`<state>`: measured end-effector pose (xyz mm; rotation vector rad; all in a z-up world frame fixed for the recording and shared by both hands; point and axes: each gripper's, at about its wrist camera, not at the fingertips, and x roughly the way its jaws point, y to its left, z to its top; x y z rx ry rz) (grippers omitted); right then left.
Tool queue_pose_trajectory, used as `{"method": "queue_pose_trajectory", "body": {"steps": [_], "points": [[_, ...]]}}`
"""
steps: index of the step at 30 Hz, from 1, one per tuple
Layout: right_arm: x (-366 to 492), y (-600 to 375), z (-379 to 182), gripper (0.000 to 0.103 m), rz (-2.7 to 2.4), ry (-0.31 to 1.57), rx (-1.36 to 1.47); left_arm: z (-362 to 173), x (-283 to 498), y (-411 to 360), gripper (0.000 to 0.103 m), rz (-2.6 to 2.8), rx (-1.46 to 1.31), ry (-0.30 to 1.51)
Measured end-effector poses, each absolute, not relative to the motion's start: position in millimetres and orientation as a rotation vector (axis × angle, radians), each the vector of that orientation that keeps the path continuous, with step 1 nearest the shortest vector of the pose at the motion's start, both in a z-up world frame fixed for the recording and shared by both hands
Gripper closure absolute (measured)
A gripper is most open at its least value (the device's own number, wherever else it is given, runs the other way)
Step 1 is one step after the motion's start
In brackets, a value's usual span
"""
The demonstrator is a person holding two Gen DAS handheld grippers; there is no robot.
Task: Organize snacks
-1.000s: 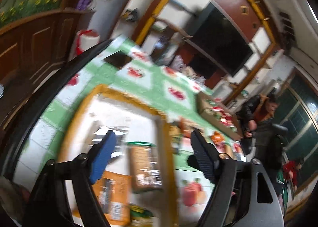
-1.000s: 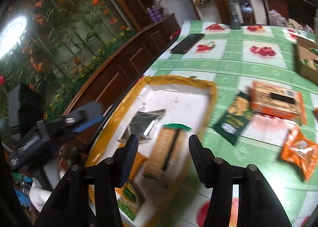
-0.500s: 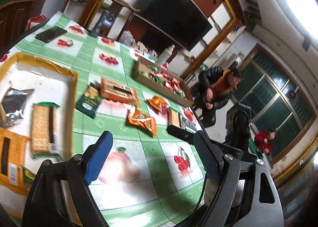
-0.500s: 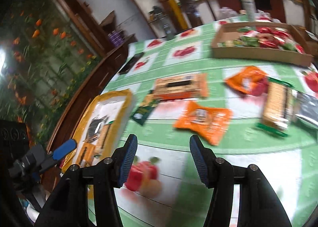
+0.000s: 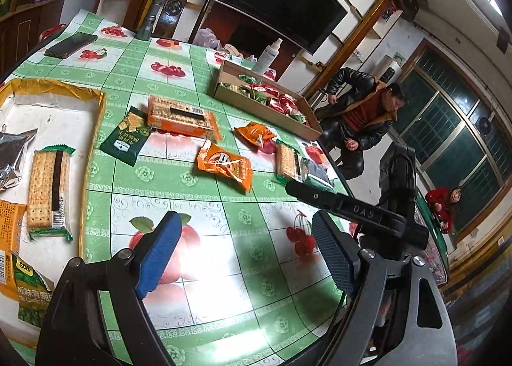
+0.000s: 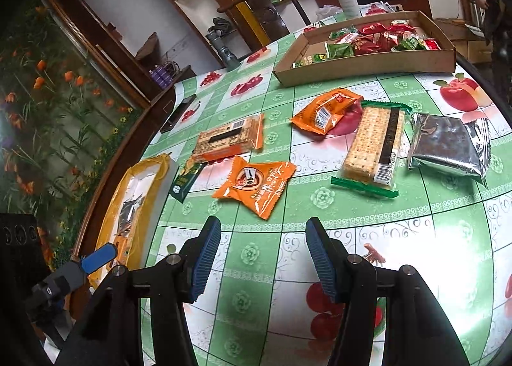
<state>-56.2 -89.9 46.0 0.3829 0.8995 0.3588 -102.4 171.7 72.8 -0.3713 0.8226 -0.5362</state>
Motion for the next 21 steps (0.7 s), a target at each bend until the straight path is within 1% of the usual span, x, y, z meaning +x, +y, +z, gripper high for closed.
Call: {"method": "queue_pose_trajectory", "body": {"steps": [11,17,20,21], "points": [[-21.1,-91.2,34.5,0.045,0.301,0.935,0.393,57.2,-98.3,188.6,0.019,-0.514,-0.389,0.848],[-4.6,-108.9,40.8,0.046,0.268,0.9,0.435,57.7,-100.3,204.4,0.019,-0.482,-0.407,0.842],[6.8,-100.5,38.9,0.048,0.266,0.914,0.396,53.1,-100.7,206.6,0.019,-0.477,-0.41,0.85],[11.0,-95.2,37.3,0.051,0.267,0.924,0.38,51.3,-100.3,206.6,0.019,-0.479,-0.414,0.856]]}}
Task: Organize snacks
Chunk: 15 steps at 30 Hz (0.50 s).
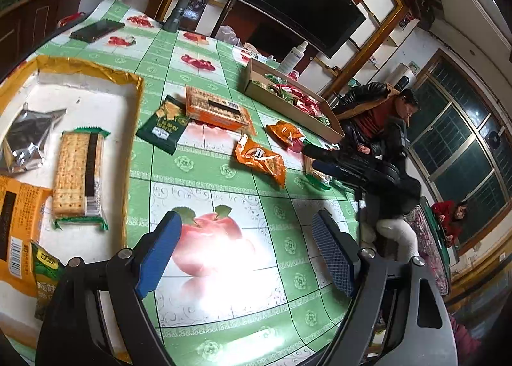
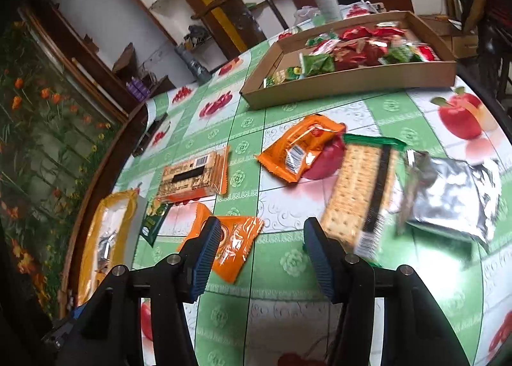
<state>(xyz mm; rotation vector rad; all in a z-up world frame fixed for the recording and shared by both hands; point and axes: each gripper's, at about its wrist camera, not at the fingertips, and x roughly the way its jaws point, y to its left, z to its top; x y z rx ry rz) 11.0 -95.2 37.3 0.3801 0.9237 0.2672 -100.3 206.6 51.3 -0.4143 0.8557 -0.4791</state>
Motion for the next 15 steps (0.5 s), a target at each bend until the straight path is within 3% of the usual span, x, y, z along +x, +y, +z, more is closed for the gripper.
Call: {"method": "queue_pose_trajectory", "body": {"steps": [2,8,15], "points": [[21.0,-81.8,33.5,0.055,0.274,0.936,0.352,49.8,-99.8,205.5,0.019,-0.48,-0.412,0.862],[44.2,-34.9,25.3,0.055,0.344,0.965,0.275,52.9,-103.5,200.5,0.019,-0.492,-0.397,0.862],[14.4,2.2,23.6,0.057,0.581,1.09,0.229,49.2,-100.7,200.1,0.019,-0.501,-0.401,0.876]]}}
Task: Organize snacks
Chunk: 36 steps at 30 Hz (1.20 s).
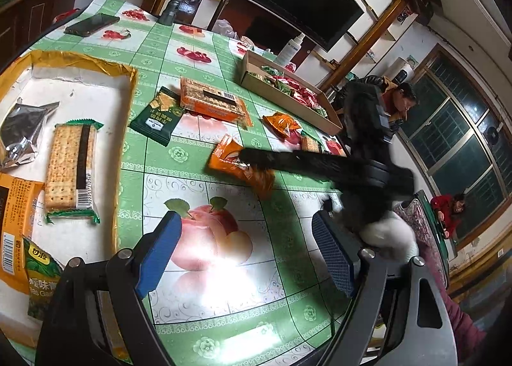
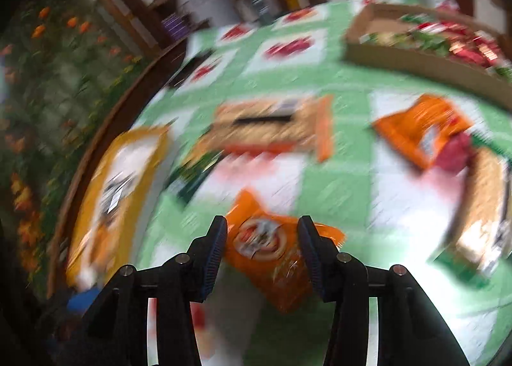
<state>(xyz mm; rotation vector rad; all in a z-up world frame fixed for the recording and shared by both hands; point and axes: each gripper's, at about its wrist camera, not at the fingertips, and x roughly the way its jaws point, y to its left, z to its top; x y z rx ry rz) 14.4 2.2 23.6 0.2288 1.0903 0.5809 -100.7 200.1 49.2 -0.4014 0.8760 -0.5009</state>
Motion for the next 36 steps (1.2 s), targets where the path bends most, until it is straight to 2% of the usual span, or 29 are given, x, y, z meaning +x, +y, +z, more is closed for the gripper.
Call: {"method": "queue_pose_trajectory", "body": {"steps": [5,7,12,18,21,23,24,25,36], "points": [[13.5,-50.1,53.4,0.053,0.421,0.979,0.251,46.6,-101.1,197.6,0.019,-0.531,-0.403,0.874],[29.4,-83.9,57.1,0.045,0.308,0.954,0.331,44.0,-100.9,194.4,0.019,-0.55,-0.406,0.881],[66.8,-109.9,53.1,0.043,0.181,0.936,0.407,41.5,-102.2,184.0,0.019,-0.594,-0.378,0.902],[123.3,-105.2,27.4,0.043,0.035,1.044,0.443,44.0,-103.7,180.0,0.019,-0.616,-0.347,0.9],[132.8,-103.7,21.9,0.043,-0.005,1.033,0.43,43.4,-101.3,181.1,0.019,-0.61,-0.343,0.903],[140.9,-94.5,18.9,0.046,-0.01,1.031,0.372,42.1,-99.8,180.8,0.019,-0.606,-0.34,0.91],[141.3,-89.9,18.3,0.059,-0.012,1.027,0.339,41.3,-99.2,180.3,0.019,-0.606,-0.34,0.913],[139.2,-84.4,17.3,0.064,-0.007,1.027,0.308,40.5,-98.9,179.8,0.019,-0.605,-0.338,0.916],[33.2,-73.2,17.1,0.064,0.1,0.995,0.205,44.3,-90.8,152.9,0.019,-0.603,-0.301,0.96]]}}
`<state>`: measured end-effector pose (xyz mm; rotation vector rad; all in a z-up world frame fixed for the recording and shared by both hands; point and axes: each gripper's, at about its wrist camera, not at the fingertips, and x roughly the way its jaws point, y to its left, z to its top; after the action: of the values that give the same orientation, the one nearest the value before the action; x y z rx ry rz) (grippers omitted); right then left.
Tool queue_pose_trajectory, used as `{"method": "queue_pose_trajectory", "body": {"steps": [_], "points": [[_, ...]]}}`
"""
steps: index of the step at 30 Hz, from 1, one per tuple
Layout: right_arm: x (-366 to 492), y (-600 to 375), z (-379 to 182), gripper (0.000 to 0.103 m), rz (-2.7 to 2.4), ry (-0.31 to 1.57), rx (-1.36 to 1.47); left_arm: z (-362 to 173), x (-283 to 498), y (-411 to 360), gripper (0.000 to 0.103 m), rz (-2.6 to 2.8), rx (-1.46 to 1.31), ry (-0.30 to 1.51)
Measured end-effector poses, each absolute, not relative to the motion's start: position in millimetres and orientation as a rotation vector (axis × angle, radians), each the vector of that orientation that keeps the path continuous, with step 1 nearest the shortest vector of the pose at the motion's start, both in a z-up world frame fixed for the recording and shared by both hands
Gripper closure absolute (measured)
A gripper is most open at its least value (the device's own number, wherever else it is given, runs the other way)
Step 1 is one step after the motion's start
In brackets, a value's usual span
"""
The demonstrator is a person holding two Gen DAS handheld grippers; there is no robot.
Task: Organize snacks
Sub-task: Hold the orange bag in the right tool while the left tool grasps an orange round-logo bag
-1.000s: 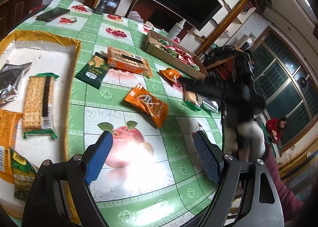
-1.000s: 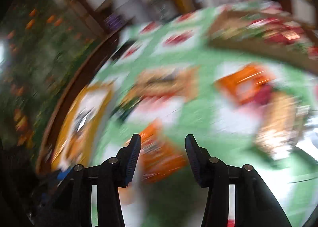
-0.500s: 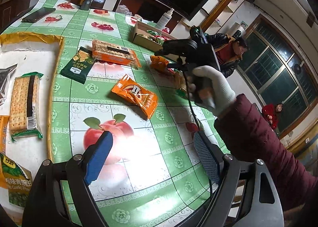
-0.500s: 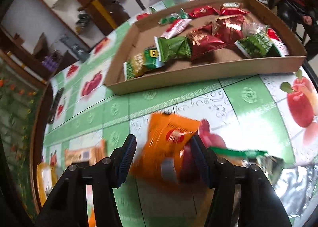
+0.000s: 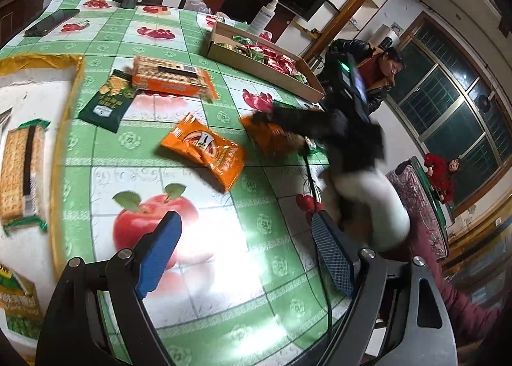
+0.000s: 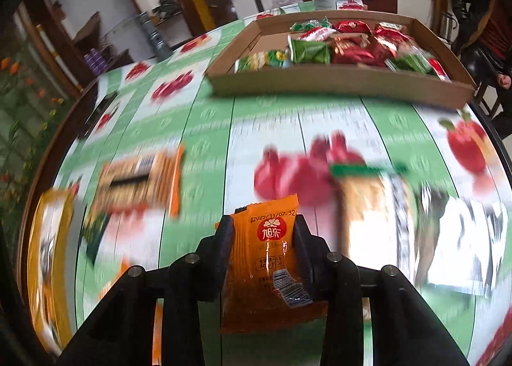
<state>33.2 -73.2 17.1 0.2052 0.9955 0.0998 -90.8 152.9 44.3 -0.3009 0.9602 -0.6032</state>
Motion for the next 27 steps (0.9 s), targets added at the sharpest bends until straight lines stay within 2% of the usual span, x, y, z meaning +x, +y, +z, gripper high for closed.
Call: {"method": "queue_pose_trajectory", "body": {"steps": [7,14,17,18,19,21,24,27], "points": [[-3.9,-91.9,14.0,0.064,0.141,0.898,0.215,42.6,-51.2,127.3,0.019,-0.51,-0.253,0.976],[-6.0,-97.9,14.5,0.064,0.154,0.909,0.241,19.4,-8.4,90.8,0.02,-0.382,-0.089,1.012],[-5.9,-101.6,14.1,0.062,0.174,0.92,0.276,9.5,-8.3,81.5,0.034,-0.36,-0.006,1.013],[-6.0,-104.0,14.0,0.06,0.183,0.924,0.295,10.5,-11.4,79.9,0.044,-0.364,0.017,0.998],[-5.9,-105.4,14.0,0.055,0.196,0.926,0.309,11.4,-13.1,79.2,0.045,-0.37,0.03,1.004],[-6.6,-104.8,14.4,0.048,0.221,0.931,0.325,16.0,-14.8,81.1,0.059,-0.391,0.033,1.011],[-8.6,-96.9,15.3,0.039,0.223,0.934,0.285,22.0,-16.2,87.9,0.068,-0.39,0.031,1.008],[-10.8,-85.1,15.8,0.037,0.21,0.933,0.203,23.4,-22.1,93.9,0.068,-0.406,-0.001,1.005]]}}
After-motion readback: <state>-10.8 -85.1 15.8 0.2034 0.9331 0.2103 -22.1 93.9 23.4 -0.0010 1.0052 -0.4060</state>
